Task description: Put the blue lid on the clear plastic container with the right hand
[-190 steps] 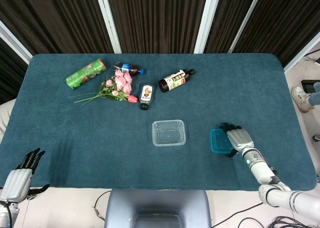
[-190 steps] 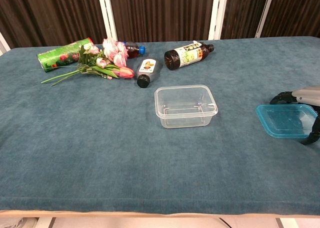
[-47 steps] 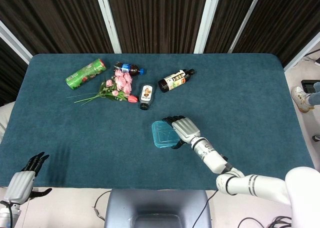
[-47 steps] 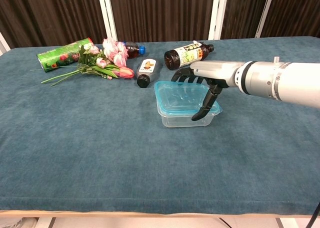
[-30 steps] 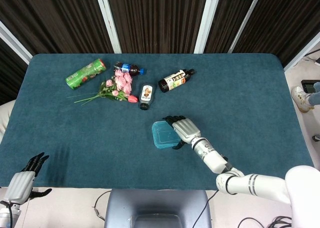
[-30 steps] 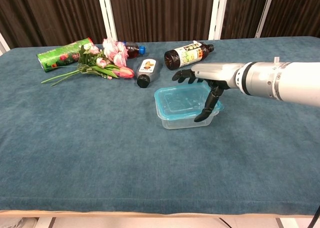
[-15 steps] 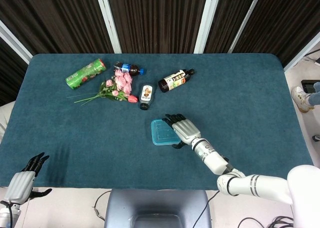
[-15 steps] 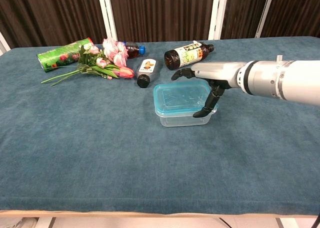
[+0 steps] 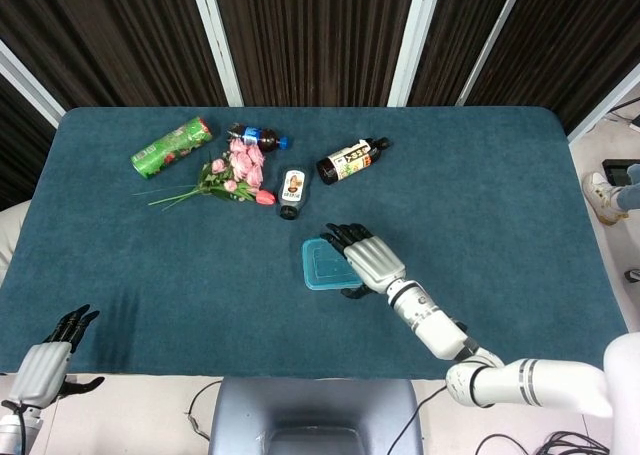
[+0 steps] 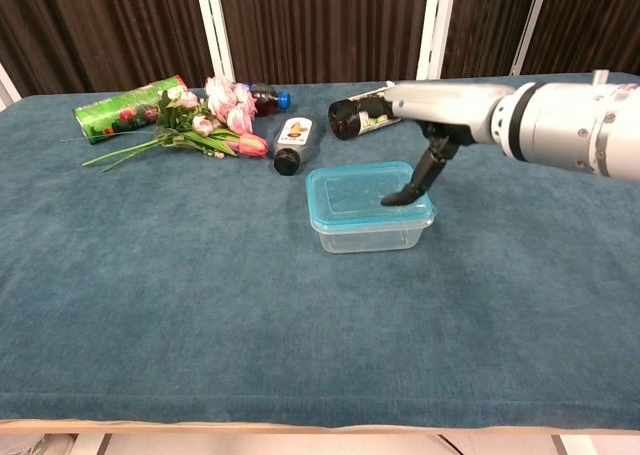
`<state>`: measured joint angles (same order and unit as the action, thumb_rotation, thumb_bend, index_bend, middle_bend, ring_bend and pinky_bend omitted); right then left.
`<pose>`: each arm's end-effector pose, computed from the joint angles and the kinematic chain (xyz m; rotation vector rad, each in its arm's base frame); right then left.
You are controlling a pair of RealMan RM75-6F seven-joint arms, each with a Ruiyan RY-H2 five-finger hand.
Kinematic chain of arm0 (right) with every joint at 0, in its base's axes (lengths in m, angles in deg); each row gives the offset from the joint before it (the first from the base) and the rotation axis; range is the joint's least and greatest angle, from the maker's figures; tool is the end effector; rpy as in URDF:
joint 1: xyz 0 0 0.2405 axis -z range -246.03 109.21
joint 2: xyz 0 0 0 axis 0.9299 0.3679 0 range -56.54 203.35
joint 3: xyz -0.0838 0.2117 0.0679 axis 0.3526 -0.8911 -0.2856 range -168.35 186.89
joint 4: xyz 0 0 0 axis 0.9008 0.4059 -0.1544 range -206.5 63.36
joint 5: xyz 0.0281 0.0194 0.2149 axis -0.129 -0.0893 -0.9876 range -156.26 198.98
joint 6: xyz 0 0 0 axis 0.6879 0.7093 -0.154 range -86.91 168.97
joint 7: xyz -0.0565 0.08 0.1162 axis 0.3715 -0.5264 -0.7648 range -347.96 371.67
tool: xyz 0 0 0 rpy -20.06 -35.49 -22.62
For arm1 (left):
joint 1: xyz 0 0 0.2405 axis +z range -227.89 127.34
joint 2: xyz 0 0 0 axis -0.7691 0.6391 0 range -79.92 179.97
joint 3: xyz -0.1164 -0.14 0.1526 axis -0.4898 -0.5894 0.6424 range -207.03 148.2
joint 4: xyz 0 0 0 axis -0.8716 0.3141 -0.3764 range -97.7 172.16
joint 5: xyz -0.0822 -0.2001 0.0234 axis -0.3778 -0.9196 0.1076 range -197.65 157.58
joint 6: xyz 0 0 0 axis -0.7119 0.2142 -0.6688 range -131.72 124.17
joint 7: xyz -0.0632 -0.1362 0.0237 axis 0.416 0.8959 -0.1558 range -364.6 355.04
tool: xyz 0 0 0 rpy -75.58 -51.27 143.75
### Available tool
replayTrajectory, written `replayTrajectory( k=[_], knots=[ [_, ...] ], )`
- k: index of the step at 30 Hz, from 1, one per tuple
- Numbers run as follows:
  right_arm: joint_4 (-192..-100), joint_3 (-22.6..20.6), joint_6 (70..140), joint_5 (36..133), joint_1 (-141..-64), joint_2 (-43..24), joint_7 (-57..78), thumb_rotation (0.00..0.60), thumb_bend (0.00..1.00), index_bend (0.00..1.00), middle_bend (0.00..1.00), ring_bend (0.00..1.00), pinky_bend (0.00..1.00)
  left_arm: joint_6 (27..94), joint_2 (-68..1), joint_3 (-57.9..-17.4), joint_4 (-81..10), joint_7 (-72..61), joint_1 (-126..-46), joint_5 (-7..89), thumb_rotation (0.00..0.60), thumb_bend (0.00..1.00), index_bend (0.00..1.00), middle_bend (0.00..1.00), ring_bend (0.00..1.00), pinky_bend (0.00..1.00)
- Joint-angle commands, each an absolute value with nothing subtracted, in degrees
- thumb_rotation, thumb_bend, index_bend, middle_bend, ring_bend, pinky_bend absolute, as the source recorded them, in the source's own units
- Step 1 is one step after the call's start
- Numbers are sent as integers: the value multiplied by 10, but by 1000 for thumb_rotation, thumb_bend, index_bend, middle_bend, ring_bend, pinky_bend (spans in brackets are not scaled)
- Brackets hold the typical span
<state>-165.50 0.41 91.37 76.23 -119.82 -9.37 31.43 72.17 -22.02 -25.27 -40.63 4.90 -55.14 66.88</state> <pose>-0.0865 -0.3387 -0.0214 2.0044 -1.0306 0.9251 -0.3513 0.1594 0.0880 -1.5038 -1.1471 -0.7543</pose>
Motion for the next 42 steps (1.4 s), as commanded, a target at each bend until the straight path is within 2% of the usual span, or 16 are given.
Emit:
replayTrajectory(
  k=[1,5,10,21,42],
  knots=[
    [-1637,-6,937,757,-1205,-120,348,600,374,214,97,147,228,722,-220,-252,-406,49,-551,669,600,489,110,0,0,345],
    [-1611,-15,930,724,-1225,-146,379,600,374,275,162,209,288,722,-220,-252,-405,51,-551,668,600,487,110,0,0,345],
    [-1589,-18,918,673,-1248,-168,418,600,374,323,208,263,304,723,-220,-252,-402,58,-549,668,600,486,111,0,0,345],
    [-1590,-7,919,617,-1260,-168,455,600,375,326,209,268,307,720,-222,-252,-396,65,-550,667,600,487,110,0,0,346],
    [-1579,6,905,610,-1262,-169,440,600,374,318,209,268,307,718,-221,-251,-397,65,-549,666,600,487,111,0,0,346]
  ],
)
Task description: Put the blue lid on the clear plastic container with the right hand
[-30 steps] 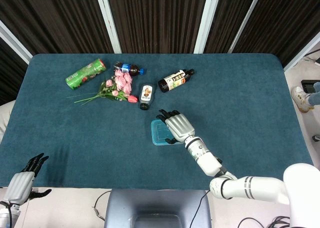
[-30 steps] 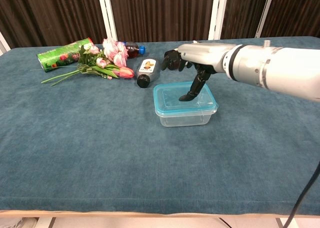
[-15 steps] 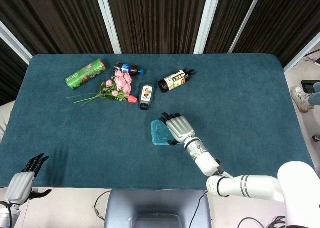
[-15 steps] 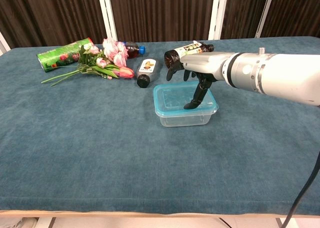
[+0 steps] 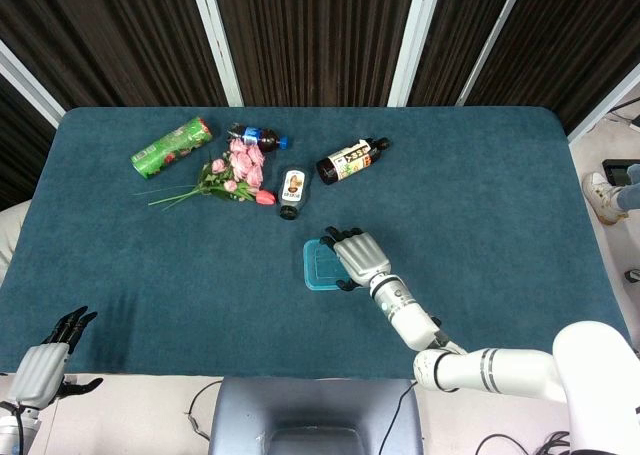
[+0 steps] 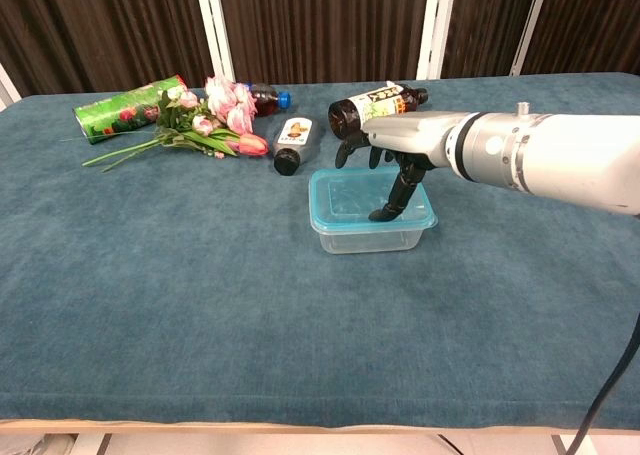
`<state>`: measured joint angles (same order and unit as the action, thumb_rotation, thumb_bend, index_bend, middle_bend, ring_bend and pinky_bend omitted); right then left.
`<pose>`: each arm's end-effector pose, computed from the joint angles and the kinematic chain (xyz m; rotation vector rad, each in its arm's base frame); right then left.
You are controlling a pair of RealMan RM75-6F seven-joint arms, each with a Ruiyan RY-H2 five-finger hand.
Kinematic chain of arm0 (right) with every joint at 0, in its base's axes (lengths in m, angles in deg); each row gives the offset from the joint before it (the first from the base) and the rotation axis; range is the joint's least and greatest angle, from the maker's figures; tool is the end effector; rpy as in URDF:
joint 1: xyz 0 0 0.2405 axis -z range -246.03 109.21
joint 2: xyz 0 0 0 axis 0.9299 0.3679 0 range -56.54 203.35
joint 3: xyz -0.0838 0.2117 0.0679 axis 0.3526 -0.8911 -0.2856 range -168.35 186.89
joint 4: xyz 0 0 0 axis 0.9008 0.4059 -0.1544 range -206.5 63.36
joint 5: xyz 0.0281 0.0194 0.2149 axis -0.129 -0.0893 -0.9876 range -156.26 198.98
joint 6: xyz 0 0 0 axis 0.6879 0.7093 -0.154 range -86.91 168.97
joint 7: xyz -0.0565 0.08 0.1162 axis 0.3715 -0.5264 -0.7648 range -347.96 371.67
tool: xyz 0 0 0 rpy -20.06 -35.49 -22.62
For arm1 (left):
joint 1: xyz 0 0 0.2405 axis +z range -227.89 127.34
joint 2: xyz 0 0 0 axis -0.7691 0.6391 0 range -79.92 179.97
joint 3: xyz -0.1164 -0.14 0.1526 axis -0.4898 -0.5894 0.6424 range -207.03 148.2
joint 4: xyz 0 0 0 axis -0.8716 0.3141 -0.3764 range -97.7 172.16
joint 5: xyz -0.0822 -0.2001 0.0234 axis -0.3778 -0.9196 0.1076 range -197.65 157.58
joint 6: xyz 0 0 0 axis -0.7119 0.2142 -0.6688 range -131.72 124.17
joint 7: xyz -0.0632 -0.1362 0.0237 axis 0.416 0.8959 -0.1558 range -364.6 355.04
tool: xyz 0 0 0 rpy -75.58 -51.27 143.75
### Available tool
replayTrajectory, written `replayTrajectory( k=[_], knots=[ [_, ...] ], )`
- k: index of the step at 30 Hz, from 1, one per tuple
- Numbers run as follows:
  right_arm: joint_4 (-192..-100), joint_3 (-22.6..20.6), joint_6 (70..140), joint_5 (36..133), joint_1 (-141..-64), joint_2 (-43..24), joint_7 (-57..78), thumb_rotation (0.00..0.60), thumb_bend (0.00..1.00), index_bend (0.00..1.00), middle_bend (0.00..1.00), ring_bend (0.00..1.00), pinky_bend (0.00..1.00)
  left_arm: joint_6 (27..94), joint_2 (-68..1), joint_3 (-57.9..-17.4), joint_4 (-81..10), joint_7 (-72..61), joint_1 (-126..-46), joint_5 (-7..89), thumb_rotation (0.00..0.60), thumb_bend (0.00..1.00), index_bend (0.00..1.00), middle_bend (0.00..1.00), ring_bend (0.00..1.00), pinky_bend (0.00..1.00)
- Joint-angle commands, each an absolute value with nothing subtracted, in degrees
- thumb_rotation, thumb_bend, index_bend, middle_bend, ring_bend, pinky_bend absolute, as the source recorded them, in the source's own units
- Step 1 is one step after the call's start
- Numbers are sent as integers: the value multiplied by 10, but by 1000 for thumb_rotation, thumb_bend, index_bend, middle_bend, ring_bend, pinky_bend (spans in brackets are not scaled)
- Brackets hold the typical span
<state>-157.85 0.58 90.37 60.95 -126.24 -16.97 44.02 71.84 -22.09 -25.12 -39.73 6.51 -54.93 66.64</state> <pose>-0.0824 -0.3555 -0.0573 1.9983 -0.9945 0.7347 -0.3562 0.1576 0.0889 -1.4906 -1.1682 -0.7521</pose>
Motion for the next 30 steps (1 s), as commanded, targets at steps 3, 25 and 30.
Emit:
replayTrajectory(
  k=[3,25,30],
  knots=[
    [-1579,8,906,610,-1262,-169,438,600,374,318,209,268,307,717,-221,-251,-397,66,-549,666,600,487,111,0,0,346],
    [-1547,17,877,618,-1257,-180,406,600,374,317,209,268,307,717,-222,-251,-395,68,-549,667,600,487,110,1,0,348],
    [-1540,18,870,625,-1253,-182,394,600,373,315,209,268,307,716,-222,-250,-394,68,-549,667,600,487,110,0,0,348]
  ],
)
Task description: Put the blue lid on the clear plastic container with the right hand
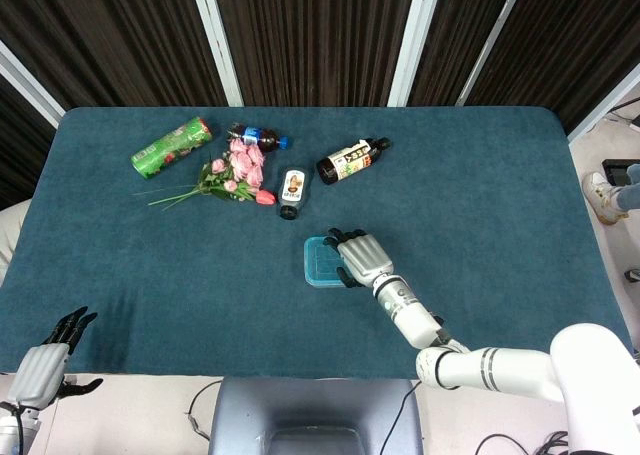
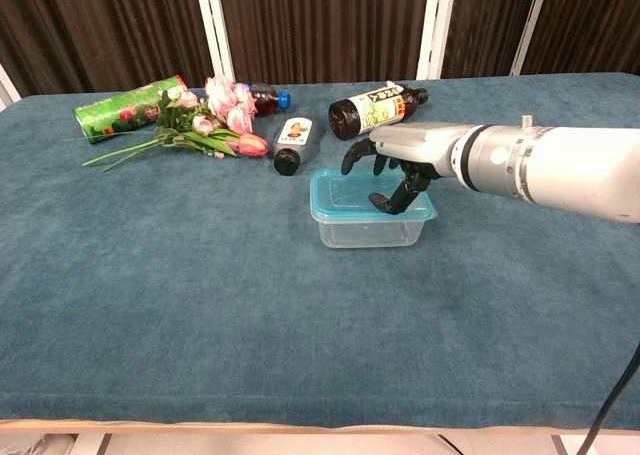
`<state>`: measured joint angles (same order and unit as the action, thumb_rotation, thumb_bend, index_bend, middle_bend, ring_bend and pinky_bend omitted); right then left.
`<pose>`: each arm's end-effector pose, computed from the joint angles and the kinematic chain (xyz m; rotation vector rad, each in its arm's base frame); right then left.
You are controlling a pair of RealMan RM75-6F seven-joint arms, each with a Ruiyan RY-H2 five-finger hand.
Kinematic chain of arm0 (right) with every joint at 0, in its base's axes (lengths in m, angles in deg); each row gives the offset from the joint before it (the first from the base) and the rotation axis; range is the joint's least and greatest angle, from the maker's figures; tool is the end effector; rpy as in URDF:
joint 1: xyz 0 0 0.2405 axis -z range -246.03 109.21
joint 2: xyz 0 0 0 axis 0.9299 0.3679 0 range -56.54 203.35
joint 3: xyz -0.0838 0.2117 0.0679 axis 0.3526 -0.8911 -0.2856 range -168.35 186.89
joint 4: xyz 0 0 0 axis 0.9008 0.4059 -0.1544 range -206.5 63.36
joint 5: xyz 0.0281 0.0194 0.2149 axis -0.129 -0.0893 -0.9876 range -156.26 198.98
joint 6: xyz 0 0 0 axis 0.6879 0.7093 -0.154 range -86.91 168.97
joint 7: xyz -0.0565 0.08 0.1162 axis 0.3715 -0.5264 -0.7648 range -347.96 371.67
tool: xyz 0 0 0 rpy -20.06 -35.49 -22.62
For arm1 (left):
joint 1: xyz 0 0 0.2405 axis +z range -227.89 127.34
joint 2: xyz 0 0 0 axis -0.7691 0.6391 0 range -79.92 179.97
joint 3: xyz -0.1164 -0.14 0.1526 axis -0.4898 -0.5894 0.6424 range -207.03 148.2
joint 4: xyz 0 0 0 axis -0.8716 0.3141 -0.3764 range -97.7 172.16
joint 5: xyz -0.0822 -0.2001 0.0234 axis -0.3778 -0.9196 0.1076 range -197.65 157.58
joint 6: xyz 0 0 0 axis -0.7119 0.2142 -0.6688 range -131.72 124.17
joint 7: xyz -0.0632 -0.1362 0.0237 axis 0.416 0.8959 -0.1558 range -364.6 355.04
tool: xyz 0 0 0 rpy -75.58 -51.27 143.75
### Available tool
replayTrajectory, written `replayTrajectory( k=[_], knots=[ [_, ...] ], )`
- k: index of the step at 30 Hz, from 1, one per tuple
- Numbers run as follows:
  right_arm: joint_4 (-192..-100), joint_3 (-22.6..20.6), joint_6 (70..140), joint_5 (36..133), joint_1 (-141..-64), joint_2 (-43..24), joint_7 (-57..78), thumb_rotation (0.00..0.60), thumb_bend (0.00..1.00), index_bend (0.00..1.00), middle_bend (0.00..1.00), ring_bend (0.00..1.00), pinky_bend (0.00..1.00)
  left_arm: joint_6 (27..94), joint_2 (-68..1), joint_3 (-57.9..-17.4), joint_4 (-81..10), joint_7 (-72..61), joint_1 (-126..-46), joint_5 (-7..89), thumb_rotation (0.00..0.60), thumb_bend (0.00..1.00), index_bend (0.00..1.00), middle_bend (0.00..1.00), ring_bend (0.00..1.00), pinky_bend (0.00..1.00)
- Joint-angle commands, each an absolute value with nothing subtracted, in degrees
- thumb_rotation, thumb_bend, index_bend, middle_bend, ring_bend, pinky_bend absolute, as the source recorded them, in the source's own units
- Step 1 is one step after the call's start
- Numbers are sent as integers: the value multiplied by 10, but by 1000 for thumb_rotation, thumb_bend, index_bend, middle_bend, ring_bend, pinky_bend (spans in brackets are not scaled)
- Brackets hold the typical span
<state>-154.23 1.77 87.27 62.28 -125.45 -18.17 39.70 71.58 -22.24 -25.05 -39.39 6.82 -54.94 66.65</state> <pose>-0.0982 -0.3568 -0.0667 2.0046 -1.0578 0.7124 -0.3575 0.1572 0.0881 -1.4915 -1.1739 -0.7491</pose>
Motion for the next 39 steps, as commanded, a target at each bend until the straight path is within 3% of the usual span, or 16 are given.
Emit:
replayTrajectory(
  k=[1,21,39],
  knots=[
    [-1539,18,869,627,-1253,-183,392,600,374,315,209,268,307,715,-222,-250,-394,68,-550,667,600,487,110,1,0,349],
    [-1614,1,914,666,-1243,-145,387,600,374,309,209,268,307,712,-223,-250,-395,66,-551,666,600,487,110,2,0,350],
    [-1584,-8,896,623,-1285,-188,426,600,374,330,210,275,314,711,-222,-249,-390,75,-549,664,600,487,110,8,0,351]
  ],
)
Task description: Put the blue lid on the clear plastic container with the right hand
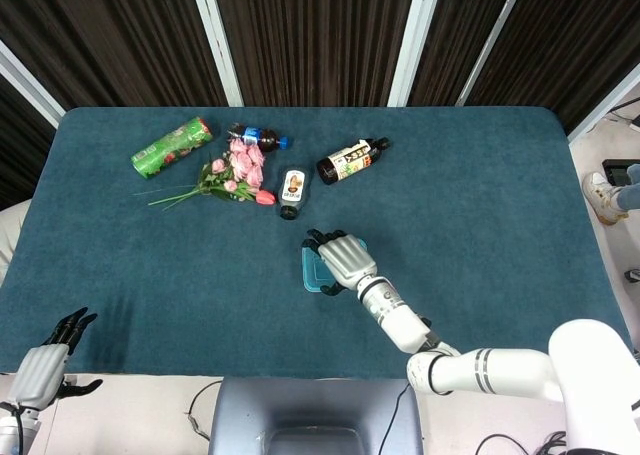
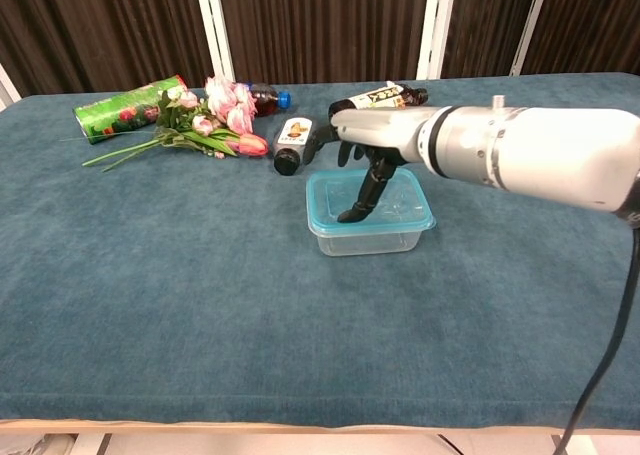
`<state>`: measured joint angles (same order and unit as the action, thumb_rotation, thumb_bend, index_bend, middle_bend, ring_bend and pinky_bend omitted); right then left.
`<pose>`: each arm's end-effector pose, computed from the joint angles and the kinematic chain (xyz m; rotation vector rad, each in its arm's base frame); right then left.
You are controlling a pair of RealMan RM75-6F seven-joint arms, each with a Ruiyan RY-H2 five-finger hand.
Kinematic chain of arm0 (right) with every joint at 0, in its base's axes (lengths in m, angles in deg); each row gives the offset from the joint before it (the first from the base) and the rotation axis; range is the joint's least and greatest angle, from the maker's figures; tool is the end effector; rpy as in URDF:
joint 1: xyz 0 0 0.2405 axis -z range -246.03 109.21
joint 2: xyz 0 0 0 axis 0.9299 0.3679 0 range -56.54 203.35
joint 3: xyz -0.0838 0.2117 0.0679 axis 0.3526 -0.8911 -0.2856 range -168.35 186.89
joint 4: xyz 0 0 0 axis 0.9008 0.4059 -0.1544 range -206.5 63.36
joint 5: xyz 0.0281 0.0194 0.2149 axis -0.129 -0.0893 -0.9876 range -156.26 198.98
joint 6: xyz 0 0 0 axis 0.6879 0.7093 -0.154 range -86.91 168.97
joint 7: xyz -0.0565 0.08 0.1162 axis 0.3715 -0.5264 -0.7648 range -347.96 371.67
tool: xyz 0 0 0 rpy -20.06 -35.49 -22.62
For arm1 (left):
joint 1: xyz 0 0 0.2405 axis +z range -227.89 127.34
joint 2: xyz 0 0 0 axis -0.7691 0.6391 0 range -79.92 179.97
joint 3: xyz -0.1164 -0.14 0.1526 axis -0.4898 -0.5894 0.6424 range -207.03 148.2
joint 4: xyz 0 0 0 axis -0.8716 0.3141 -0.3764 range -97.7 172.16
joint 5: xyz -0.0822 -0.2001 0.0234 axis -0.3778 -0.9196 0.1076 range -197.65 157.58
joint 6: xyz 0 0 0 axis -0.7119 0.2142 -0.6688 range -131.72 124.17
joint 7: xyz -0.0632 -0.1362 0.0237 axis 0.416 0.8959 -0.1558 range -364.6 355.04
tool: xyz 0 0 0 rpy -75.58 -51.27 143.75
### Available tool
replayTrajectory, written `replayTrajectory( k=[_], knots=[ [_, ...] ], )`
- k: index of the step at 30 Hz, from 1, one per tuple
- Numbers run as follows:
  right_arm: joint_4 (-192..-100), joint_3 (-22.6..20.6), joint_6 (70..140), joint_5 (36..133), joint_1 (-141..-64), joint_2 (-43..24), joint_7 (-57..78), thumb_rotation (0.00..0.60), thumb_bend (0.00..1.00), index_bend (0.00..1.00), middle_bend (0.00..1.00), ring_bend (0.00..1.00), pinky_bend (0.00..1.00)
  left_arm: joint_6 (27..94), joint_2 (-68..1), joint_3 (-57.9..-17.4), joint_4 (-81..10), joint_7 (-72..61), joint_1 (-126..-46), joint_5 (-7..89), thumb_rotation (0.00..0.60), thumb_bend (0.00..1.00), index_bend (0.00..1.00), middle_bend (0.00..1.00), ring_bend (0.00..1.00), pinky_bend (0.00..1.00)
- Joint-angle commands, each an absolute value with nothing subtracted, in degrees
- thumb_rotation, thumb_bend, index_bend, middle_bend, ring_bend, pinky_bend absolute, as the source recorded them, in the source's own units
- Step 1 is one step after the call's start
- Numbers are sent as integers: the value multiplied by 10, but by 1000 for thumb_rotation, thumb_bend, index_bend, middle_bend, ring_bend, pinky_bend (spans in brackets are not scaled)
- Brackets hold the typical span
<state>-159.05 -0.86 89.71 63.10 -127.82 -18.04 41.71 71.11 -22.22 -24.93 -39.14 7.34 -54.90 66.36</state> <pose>-0.0555 -0.3495 -0.0635 2.0444 -1.0096 0.8214 -0.3599 0.1562 0.0879 -1.4866 -1.1871 -0.7415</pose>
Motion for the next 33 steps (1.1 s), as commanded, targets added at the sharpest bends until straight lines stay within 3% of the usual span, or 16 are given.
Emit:
replayTrajectory(
  k=[1,33],
  knots=[
    [-1583,-7,897,620,-1286,-189,429,600,374,330,210,277,315,711,-223,-249,-389,76,-549,664,600,487,110,9,0,351],
    [-1557,1,896,609,-1297,-208,432,600,389,345,210,290,331,705,-225,-249,-385,82,-549,661,600,487,110,18,0,353]
  ],
)
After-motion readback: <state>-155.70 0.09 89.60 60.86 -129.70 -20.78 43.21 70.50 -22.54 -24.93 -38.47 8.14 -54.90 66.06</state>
